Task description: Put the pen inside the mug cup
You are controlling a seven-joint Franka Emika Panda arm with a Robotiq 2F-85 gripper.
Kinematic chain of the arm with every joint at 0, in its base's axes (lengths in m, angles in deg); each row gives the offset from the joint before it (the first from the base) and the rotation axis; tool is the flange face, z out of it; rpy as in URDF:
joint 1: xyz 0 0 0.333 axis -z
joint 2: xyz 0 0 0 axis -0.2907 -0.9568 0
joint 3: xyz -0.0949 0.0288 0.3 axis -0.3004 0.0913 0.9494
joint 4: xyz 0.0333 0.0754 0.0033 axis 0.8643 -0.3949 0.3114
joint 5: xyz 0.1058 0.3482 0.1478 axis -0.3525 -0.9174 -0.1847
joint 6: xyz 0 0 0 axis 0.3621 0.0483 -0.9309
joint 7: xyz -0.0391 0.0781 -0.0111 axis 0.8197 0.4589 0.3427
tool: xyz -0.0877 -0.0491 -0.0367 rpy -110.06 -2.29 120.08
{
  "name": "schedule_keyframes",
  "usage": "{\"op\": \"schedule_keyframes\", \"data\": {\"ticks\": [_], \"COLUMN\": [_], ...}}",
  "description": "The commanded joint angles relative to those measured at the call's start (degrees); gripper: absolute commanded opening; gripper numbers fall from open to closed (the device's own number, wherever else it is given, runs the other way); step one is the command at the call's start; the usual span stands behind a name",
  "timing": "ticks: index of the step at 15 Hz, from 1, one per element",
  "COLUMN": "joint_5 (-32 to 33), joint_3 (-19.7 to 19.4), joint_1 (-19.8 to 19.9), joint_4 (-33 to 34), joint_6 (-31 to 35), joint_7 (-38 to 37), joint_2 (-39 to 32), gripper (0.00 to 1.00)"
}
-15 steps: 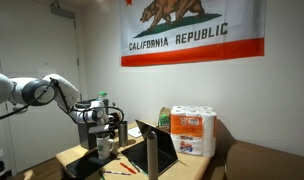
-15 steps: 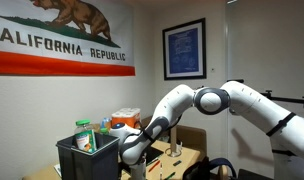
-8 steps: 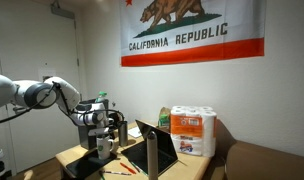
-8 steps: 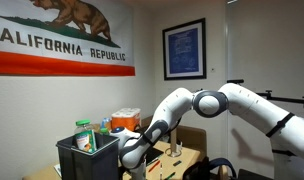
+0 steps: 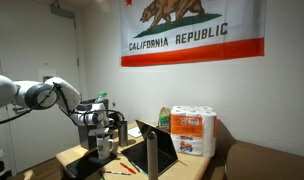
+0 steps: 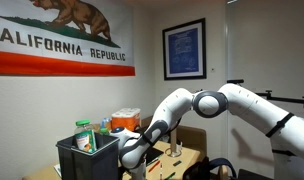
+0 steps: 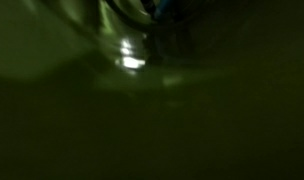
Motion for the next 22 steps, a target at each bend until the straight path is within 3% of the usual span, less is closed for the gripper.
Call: {"op": "schedule_keyframes", "data": {"ticks": [1,3,5,8,14,22], "joint_5": [-0.60,-0.53,-0.46,-0.32,-0.15,1.68], "joint_3": [0.85,0.80,0.74,0.61,0.09,-3.83], "joint_1": [0.80,0.77,0.14,-0.82,-2.66,-2.56], "joint_4": [1.44,1.40,1.55,1.84,2.57,1.94], "joint_6": [-1.83,-1.82,-1.74,-1.48,-2.20,-2.37], "joint_7": [1.94,1.89,1.07,0.01,-1.45,-2.57], "joint_2": [-0.50,-0.48,-1.00,-1.50,-0.33,2.83], "gripper": [0.20,0.07,0.01,0.07,0.07,0.07]}}
